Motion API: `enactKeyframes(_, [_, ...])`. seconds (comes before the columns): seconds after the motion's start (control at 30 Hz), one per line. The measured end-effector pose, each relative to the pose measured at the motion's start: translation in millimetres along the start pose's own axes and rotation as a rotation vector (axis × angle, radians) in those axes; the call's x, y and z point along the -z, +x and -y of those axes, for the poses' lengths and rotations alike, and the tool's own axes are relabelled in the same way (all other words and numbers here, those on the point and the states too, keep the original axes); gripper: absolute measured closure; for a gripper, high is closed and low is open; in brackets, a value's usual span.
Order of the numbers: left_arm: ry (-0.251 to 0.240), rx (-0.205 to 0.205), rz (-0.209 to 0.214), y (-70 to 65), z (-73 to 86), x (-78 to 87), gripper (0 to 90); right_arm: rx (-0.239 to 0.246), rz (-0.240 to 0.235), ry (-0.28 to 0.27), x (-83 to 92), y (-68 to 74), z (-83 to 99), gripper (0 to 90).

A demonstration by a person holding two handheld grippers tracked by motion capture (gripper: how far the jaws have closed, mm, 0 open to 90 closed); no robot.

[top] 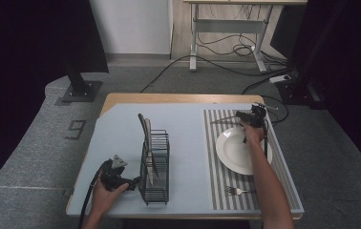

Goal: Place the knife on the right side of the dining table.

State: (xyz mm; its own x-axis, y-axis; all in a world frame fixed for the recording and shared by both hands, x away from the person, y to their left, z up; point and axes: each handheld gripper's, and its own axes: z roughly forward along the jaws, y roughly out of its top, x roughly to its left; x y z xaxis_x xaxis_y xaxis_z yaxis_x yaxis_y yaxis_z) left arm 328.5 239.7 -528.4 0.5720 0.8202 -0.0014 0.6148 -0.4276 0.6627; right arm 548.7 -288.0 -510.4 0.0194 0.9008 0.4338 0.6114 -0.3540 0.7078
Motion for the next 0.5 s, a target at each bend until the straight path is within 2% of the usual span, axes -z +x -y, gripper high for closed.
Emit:
enactKeyframes(0.1, [0.000,0.000,0.000,0.0,0.0,0.0,0.0,0.007,0.014,0.009,-1.1,0.4,-0.5,54.3])
enactKeyframes(0.33, [0.000,0.000,0.000,0.0,0.0,0.0,0.0,-0.025,0.037,0.055,-4.5,-0.3,-3.3,53.0])
enactKeyframes(0.4, [0.000,0.000,0.000,0.0,0.0,0.0,0.0,0.012,0.068,0.086,-6.3,2.6,-4.2,53.8])
enactKeyframes(0.5, [0.000,0.000,0.000,0.0,0.0,0.0,0.0,0.014,0.085,0.093,-6.4,3.8,-3.8,55.8])
